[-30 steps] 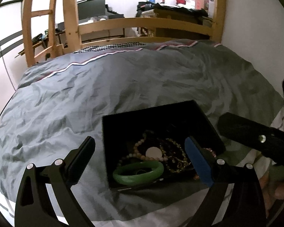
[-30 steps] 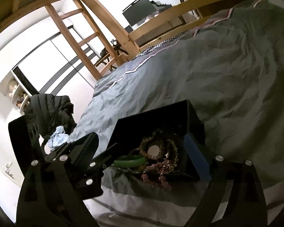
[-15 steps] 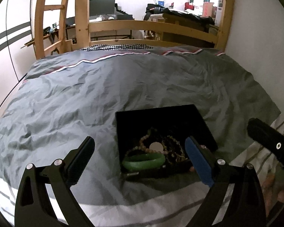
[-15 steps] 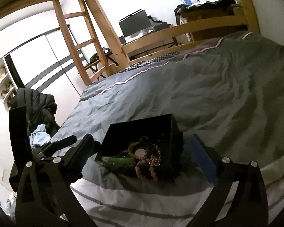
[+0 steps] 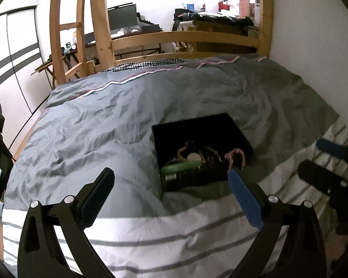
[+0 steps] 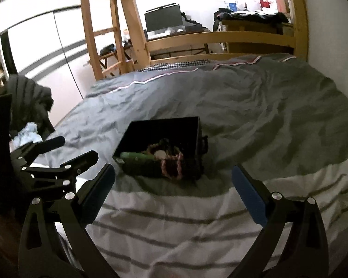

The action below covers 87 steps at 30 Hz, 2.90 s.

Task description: Organize jewelry

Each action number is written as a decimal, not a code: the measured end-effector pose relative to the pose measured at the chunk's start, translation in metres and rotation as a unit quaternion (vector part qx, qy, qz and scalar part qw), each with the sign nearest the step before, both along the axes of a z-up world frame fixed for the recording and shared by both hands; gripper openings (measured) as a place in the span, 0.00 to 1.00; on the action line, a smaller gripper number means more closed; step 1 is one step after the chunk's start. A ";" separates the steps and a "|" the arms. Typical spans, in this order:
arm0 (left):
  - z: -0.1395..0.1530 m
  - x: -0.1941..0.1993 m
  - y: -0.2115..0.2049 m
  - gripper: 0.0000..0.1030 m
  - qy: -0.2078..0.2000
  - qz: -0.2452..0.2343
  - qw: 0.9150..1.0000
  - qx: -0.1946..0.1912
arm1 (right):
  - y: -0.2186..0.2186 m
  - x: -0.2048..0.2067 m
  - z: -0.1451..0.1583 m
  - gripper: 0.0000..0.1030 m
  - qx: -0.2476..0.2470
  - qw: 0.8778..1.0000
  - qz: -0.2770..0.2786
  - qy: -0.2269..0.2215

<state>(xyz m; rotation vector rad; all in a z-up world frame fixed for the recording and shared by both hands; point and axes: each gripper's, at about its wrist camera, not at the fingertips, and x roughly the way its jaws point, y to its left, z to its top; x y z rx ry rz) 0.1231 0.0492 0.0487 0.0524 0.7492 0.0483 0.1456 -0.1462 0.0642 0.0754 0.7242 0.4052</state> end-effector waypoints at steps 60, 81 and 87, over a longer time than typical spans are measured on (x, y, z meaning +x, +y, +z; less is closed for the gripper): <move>-0.023 -0.038 -0.007 0.94 0.042 -0.017 0.999 0.012 | -0.010 -0.034 -0.004 0.96 0.006 1.000 -0.009 0.016; -0.018 -0.040 0.001 0.94 0.033 -0.008 0.999 0.010 | -0.010 -0.033 -0.004 0.96 0.003 1.000 -0.013 0.019; -0.016 -0.040 -0.002 0.94 0.029 -0.011 0.999 0.014 | -0.011 -0.033 -0.005 0.96 0.003 1.000 -0.013 0.020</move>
